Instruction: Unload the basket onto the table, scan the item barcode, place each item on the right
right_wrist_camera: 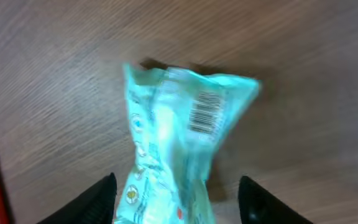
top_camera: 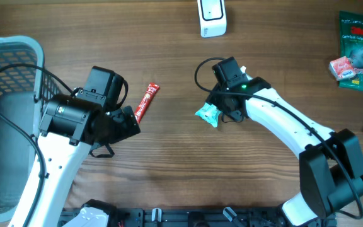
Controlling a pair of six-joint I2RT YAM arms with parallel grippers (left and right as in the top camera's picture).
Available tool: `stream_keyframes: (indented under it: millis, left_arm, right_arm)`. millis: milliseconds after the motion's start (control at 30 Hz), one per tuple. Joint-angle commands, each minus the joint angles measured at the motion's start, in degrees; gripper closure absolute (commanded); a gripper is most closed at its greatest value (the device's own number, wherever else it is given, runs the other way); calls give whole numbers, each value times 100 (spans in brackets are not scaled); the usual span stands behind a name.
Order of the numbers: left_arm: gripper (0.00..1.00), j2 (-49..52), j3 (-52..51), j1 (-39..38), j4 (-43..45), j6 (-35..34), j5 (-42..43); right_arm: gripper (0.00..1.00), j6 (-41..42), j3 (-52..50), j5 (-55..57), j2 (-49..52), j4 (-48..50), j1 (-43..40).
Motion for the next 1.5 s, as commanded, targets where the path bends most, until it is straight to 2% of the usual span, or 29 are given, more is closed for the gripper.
stream_keyframes:
  millis: [0,33,100,233,333,367,467,533,600,633,733,833,1033,1267,1467]
  left_arm:
    - [0,-42,9,20,-2,90,26]
    - [0,-42,11,20,-2,90,26]
    - [0,-42,9,20,-2,90,26]
    - [0,-42,11,20,-2,90,26]
    - [0,-42,9,20,-2,90,26]
    - [0,-42,11,20,-2,90,26]
    - [0,-42,11,20,-2,90,26]
    - [0,-42,9,20,-2,90,26]
    - [0,-42,9,20,-2,90,26]
    - [0,-42,9,20,-2,90,26]
    - [0,-42,9,20,-2,90,26]
    - [0,-42,9,20,-2,90,26]
    - [0,-42,11,20,-2,90,26]
    - [0,-42,9,20,-2,90,26]
    - [0,-42,9,20,-2,90,26]
  right_arm:
    - [39,-1200,-39,138,319,302,184]
    - [44,-1329,-39,345,385,304,238]
    - [62,-1403,-39,640,468,208,310]
    - [68,-1823,-39,767,603,-105,313]
    - [75,-1790,-33,1768,588,-931,308]
    - [74,-1759,4,2286,573,-1202,291]
    - [55,-1788,330,3418,433,-1982,251]
    - [44,-2264,577,3329,286,-2070,251]
    - [27,-2774,730,2763,184,-1923,251]
    - [24,-3005,728,2369,170,-1832,251]
    - [24,-3427,673,1836,216,-1781,256]
    - [24,-4321,455,1563,216,-1845,258]
    - [24,-4588,234,1469,216,-1941,258]
    - [23,-4944,-516,1226,216,-1029,258]
    - [35,-5125,-1318,1108,221,-199,256]
